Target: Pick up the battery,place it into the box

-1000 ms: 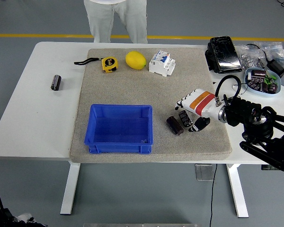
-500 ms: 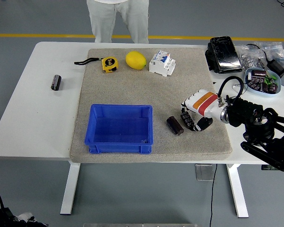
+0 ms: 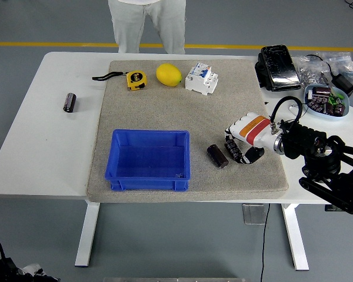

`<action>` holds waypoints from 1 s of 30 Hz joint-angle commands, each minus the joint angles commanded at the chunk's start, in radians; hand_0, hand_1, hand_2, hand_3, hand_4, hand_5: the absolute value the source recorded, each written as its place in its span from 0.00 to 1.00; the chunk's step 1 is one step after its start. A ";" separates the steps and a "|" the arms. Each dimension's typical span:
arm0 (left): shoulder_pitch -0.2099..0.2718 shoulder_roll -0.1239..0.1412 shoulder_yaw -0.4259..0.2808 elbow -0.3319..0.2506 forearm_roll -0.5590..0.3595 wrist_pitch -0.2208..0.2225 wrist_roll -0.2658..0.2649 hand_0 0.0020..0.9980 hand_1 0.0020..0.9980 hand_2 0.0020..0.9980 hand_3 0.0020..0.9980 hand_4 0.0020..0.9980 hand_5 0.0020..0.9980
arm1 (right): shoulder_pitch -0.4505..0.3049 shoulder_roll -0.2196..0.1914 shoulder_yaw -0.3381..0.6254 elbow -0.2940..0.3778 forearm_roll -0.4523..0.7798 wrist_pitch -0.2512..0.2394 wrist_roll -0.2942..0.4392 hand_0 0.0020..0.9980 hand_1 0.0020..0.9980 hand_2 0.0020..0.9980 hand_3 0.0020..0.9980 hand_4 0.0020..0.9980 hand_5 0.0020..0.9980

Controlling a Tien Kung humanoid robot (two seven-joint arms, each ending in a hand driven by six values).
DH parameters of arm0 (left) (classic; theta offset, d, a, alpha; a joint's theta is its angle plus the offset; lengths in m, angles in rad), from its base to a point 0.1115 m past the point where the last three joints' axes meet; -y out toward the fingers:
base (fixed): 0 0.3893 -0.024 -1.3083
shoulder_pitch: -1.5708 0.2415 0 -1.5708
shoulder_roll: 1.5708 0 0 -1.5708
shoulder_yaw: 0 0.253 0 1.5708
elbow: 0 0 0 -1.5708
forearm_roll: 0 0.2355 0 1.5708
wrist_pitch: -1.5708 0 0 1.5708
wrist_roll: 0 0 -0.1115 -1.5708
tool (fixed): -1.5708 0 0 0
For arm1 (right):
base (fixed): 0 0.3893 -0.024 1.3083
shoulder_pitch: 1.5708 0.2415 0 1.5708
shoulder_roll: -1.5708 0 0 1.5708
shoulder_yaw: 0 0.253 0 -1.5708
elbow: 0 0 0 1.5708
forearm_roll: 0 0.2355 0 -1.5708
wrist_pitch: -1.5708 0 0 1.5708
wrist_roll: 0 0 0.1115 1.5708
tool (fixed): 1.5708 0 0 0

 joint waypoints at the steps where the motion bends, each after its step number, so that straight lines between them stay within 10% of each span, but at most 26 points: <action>1: 0.000 0.000 0.000 0.000 0.000 0.000 0.000 0.76 0.77 0.80 0.65 0.68 0.54 | 0.000 0.000 0.000 0.001 0.000 -0.001 0.000 0.41 0.47 0.52 0.52 0.83 0.23; 16: 0.008 0.004 -0.010 0.001 0.010 -0.002 0.003 0.76 0.76 0.80 0.65 0.68 0.54 | 0.001 -0.010 0.027 0.041 0.001 -0.001 -0.009 0.38 0.43 0.48 0.49 0.82 0.24; 30: 0.007 0.007 -0.015 0.001 0.018 -0.008 0.004 0.76 0.76 0.80 0.65 0.68 0.54 | 0.036 -0.015 0.109 0.295 -0.005 -0.040 -0.063 0.40 0.43 0.49 0.49 0.80 0.24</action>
